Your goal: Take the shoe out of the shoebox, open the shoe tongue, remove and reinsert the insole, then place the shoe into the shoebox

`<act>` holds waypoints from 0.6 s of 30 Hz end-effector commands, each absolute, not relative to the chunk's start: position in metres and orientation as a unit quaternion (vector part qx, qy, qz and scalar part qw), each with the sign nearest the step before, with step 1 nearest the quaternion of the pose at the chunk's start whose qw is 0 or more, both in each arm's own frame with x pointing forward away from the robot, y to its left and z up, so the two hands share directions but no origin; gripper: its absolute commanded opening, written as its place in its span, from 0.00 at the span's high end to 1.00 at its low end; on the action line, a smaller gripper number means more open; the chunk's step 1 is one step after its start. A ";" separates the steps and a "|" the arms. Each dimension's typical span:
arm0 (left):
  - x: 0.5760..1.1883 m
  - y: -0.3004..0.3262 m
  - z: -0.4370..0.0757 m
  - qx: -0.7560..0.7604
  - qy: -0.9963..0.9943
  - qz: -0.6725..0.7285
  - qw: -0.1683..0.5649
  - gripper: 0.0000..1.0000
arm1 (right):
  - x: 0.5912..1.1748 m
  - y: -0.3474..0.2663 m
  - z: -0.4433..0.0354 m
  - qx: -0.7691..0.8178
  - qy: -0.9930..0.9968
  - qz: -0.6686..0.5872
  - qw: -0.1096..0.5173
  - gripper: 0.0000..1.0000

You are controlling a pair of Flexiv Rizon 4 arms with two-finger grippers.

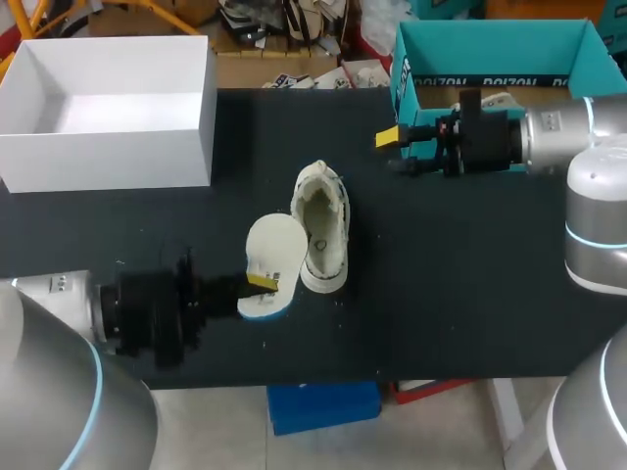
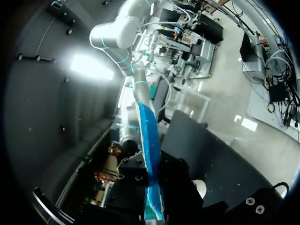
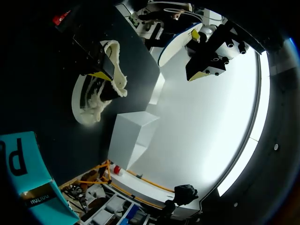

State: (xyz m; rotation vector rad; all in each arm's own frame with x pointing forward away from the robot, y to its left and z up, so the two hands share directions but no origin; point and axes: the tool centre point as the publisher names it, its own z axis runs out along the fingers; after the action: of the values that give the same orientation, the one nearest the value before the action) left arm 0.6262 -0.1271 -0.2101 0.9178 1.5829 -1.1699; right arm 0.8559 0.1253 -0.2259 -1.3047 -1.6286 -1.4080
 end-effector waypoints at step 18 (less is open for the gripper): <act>0.623 -0.164 -0.256 0.480 0.504 -0.365 0.618 1.00 | 0.856 0.127 -0.227 -0.494 -0.615 -0.533 0.306 0.00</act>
State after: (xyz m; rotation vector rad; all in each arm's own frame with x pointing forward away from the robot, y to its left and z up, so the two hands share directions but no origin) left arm 0.6061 -0.1531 -0.2489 1.0884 1.2072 -0.8593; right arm 0.8557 0.1253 -0.2254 -1.3060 -1.6291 -1.4072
